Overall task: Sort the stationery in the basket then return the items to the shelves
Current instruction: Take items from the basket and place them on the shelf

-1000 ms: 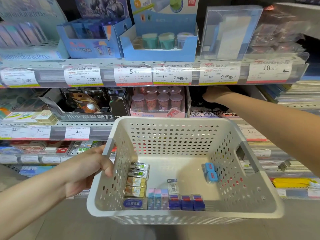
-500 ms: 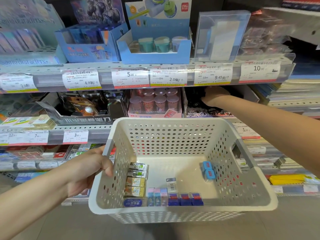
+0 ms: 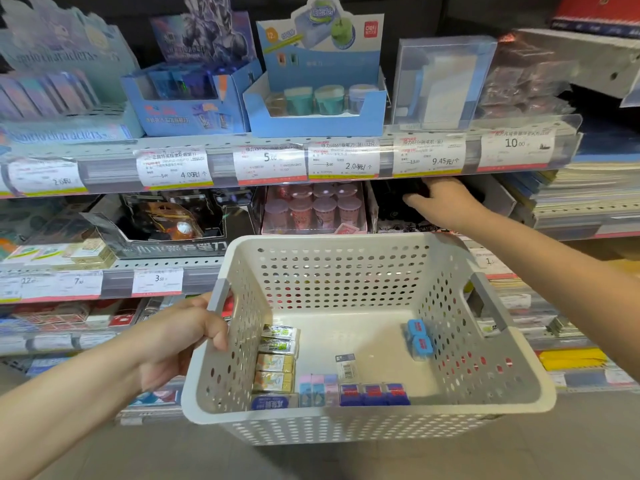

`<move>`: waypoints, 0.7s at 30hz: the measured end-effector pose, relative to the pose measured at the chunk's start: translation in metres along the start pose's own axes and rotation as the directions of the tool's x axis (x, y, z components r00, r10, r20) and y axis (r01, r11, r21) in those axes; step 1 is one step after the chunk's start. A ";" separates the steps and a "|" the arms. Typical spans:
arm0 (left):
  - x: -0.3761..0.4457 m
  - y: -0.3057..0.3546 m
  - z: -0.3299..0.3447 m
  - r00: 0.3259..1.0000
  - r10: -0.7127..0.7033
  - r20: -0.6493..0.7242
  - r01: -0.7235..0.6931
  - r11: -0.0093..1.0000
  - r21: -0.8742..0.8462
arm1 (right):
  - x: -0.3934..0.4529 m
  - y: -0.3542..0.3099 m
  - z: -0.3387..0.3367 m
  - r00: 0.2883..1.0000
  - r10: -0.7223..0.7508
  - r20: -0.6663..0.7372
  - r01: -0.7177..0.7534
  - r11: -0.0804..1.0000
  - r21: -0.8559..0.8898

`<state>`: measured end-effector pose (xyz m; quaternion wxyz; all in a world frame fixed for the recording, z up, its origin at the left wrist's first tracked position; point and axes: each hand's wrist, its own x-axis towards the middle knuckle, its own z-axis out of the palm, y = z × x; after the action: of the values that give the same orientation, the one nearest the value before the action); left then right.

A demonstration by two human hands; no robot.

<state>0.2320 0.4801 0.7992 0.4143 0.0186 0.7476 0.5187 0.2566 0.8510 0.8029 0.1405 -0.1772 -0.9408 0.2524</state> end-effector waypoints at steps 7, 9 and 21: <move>0.001 -0.001 -0.013 0.999 0.014 0.034 -0.015 1.000 0.022 | -0.072 -0.016 -0.024 0.981 0.076 0.176 -0.070 0.997 -0.036; 0.000 0.000 -0.017 0.999 0.016 0.047 -0.017 1.000 0.026 | -0.088 -0.020 -0.024 0.973 0.101 0.208 -0.093 0.995 -0.045; -0.004 0.003 -0.045 0.993 0.062 0.100 -0.071 0.993 0.091 | -0.132 -0.047 -0.012 0.935 0.261 0.238 -0.340 0.848 0.406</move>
<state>0.2046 0.4460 0.8096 0.4315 0.0883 0.7492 0.4948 0.3668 0.7652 0.8145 0.0529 -0.2636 -0.8278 0.4924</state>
